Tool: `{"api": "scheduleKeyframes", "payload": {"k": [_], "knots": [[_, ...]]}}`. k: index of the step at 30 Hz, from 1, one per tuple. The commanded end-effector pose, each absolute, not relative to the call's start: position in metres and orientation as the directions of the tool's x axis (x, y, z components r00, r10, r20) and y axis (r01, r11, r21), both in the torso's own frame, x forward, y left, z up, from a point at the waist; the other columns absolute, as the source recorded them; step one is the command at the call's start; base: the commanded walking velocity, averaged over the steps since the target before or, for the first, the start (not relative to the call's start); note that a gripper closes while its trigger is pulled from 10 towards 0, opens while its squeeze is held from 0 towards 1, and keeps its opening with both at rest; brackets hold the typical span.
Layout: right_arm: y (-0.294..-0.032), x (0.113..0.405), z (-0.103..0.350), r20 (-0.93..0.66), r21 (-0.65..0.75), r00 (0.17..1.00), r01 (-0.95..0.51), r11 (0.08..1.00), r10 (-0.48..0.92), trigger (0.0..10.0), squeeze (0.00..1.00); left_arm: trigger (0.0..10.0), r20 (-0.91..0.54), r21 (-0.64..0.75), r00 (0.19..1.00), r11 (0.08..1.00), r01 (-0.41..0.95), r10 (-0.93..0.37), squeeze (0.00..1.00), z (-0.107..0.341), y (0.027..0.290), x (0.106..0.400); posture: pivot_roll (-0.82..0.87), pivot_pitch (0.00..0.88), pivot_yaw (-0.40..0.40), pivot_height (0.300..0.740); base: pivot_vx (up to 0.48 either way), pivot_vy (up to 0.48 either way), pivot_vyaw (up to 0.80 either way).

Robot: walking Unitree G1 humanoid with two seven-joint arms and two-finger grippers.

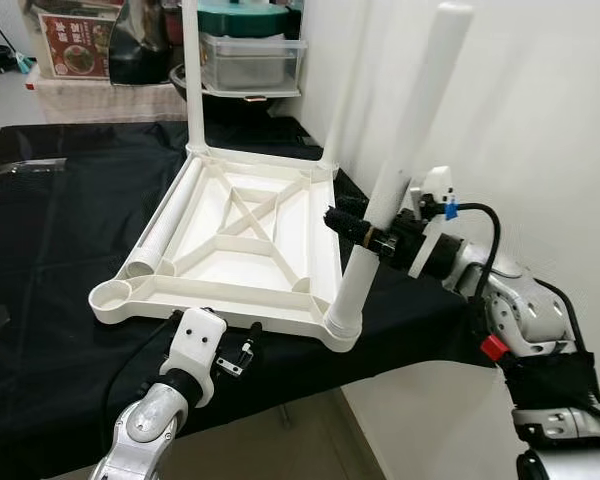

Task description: Building children table

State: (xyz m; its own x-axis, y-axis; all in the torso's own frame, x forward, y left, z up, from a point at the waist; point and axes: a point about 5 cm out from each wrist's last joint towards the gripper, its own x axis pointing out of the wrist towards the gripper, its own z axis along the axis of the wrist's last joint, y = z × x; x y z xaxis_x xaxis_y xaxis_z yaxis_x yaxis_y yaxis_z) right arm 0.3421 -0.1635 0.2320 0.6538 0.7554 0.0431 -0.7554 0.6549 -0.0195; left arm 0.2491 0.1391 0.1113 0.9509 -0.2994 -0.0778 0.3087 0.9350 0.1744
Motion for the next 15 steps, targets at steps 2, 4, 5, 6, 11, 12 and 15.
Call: {"api": "scheduleKeyframes", "payload": {"k": [2,4,5,6,11,12,15], "knots": [[-0.201,0.365,0.188,-0.205,-0.012,0.905,-0.384,0.923,0.374,0.0,0.0,10.0,-0.094,0.181,0.948,0.931,0.317,-0.304,0.0,0.108,0.139,0.248,0.03,0.0,-0.129,0.74,0.0,0.0,0.0],[-0.221,0.372,0.177,-0.227,-0.023,0.972,-0.068,0.997,0.061,0.0,0.0,10.0,-0.094,0.181,0.946,0.929,0.322,-0.31,0.0,0.108,0.137,0.249,0.03,0.0,-0.129,0.74,0.0,0.0,0.0],[-0.221,0.372,0.177,-0.227,-0.023,0.972,-0.068,0.997,0.061,0.0,0.0,10.0,-0.094,0.181,0.946,0.929,0.322,-0.31,0.0,0.108,0.137,0.249,0.03,0.0,-0.129,0.74,0.0,0.0,0.0],[-0.222,0.372,0.175,-0.222,-0.022,0.975,0.01,1.0,-0.014,0.0,0.0,10.0,-0.093,0.181,0.946,0.929,0.324,-0.312,0.0,0.109,0.136,0.249,0.03,0.0,-0.128,0.74,0.0,0.0,0.0],[-0.2,0.368,0.161,-0.243,-0.019,0.964,0.105,0.994,-0.106,0.0,0.0,10.0,-0.09,0.185,0.944,0.926,0.33,-0.318,0.0,0.109,0.136,0.252,0.03,0.0,-0.123,0.74,0.0,0.0,0.0],[-0.197,0.368,0.157,-0.258,-0.015,0.958,0.125,0.992,-0.124,0.0,0.0,10.0,-0.088,0.186,0.943,0.925,0.331,-0.32,0.0,0.11,0.135,0.252,0.04,0.0,-0.124,0.74,0.0,0.0,0.0],[-0.193,0.368,0.155,-0.27,-0.008,0.953,0.142,0.99,-0.139,0.0,0.0,10.0,-0.085,0.187,0.943,0.925,0.332,-0.322,0.0,0.111,0.134,0.253,0.04,0.0,-0.127,0.74,0.0,0.0,0.0]]}}
